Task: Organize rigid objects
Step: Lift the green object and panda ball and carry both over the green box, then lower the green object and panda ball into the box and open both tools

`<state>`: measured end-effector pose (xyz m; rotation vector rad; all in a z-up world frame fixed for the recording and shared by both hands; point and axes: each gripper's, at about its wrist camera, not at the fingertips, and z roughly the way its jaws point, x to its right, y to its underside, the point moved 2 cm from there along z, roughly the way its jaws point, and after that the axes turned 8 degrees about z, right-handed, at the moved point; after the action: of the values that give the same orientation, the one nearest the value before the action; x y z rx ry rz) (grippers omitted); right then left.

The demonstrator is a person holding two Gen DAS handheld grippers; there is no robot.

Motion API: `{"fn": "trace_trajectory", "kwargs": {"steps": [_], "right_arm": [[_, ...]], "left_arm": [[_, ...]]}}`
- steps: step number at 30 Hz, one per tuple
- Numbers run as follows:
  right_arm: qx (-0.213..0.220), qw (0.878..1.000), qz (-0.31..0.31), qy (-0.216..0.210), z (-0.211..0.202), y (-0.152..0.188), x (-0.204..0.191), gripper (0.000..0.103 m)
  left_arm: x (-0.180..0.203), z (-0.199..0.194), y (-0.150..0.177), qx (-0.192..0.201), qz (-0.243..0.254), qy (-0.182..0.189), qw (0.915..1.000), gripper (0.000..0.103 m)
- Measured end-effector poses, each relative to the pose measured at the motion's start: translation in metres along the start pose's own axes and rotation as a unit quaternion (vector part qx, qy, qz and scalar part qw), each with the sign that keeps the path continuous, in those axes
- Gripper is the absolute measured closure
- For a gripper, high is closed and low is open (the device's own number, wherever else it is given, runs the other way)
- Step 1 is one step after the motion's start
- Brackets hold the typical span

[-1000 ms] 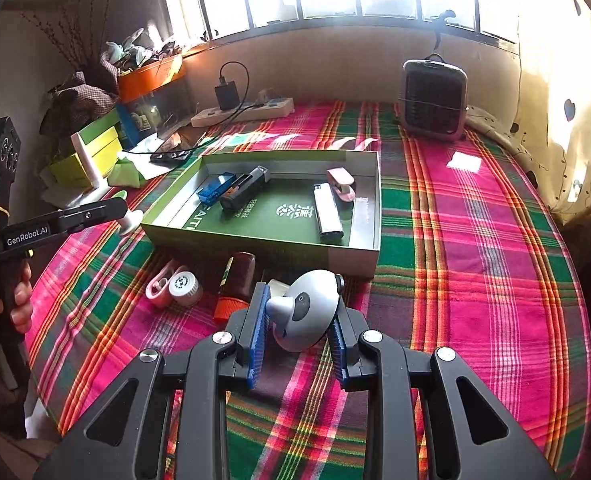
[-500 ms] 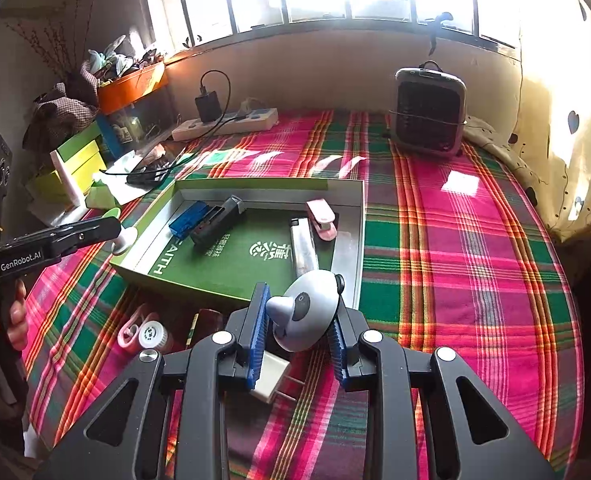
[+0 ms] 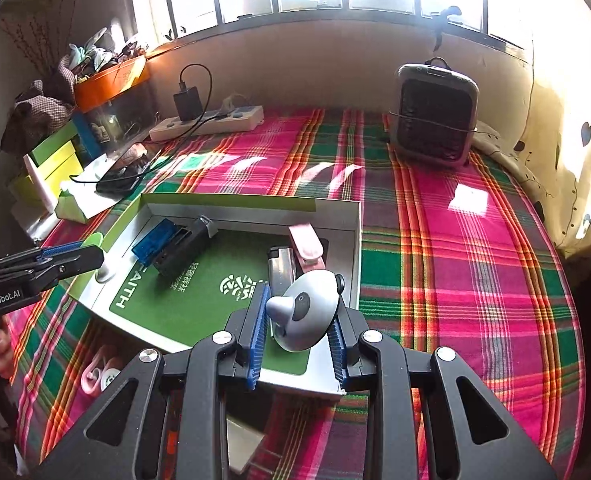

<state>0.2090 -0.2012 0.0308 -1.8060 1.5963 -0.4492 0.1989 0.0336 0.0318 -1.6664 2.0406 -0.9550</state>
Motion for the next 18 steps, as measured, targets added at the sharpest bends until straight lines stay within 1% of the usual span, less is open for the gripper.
{"fn": "trace_trajectory", "kwargs": {"steps": [8, 15, 18], "right_arm": [[-0.009, 1.000, -0.004, 0.014, 0.019, -0.004, 0.003, 0.074], [-0.016, 1.000, 0.000, 0.016, 0.029, -0.004, 0.009, 0.074], [-0.011, 1.000, -0.009, 0.025, 0.029, -0.004, 0.008, 0.074]], "left_arm": [[-0.001, 0.014, 0.001, -0.013, 0.003, -0.005, 0.9999, 0.071], [-0.002, 0.023, 0.002, -0.021, 0.004, -0.008, 0.9997, 0.071], [-0.001, 0.024, 0.003, -0.022, 0.006, -0.010, 0.9997, 0.071]]}}
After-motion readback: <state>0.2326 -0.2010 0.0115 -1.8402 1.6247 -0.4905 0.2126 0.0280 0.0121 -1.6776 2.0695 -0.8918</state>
